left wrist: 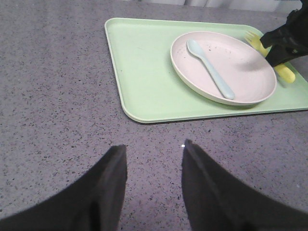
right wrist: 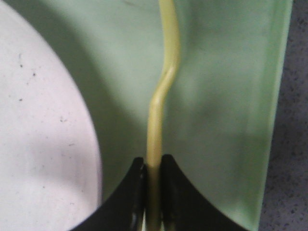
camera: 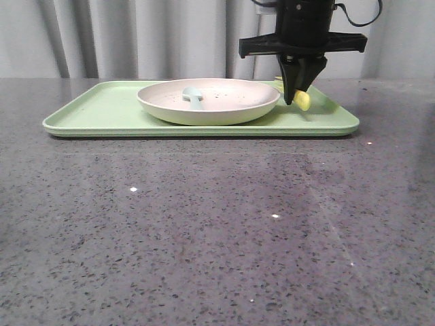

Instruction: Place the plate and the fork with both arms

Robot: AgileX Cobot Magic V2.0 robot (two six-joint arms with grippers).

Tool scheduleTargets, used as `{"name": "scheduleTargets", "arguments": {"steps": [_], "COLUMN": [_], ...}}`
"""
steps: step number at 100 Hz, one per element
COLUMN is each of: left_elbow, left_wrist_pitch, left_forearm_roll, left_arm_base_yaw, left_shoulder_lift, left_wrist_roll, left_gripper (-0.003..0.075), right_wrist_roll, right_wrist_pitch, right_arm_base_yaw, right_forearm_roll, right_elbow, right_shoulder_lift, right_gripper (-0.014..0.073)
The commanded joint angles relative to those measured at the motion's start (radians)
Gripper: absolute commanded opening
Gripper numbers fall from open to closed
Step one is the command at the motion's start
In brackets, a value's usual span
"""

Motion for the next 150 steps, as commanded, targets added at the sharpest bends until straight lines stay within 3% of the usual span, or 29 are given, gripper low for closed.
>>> {"name": "scheduleTargets", "arguments": {"steps": [1, 11, 21, 95, 138, 150], "left_elbow": [-0.024, -0.024, -0.024, -0.024, -0.024, -0.024], "left_wrist_pitch": [-0.073, -0.073, -0.073, -0.073, -0.075, -0.075], "left_forearm_roll": [-0.019, -0.019, -0.019, -0.019, -0.019, -0.019], "left_arm_base_yaw": [0.003, 0.003, 0.003, 0.003, 0.003, 0.003], "left_shoulder_lift": [-0.001, -0.001, -0.001, -0.001, -0.001, -0.001], "left_wrist_roll": [-0.012, -0.012, -0.012, -0.012, -0.012, -0.012], "left_gripper": [0.0271, 0.0271, 0.0271, 0.0271, 0.0234, 0.0214], "right_wrist_roll": [-0.014, -0.014, -0.014, -0.045, -0.075, -0.085], "right_wrist_pitch": [0.099, 0.099, 0.099, 0.102, 0.1, 0.098], "right_arm_base_yaw": [-0.011, -0.011, -0.011, -0.011, -0.011, -0.011], "right_forearm_roll": [-0.009, -0.008, -0.008, -0.008, 0.007, 0.007], "right_elbow": [-0.023, -0.023, -0.023, -0.023, 0.019, 0.108], "right_shoulder_lift": [-0.066, -0.066, -0.066, -0.166, -0.397, -0.476], "right_gripper": [0.0183, 0.0283, 0.0312, 0.0311, 0.0306, 0.0244]}}
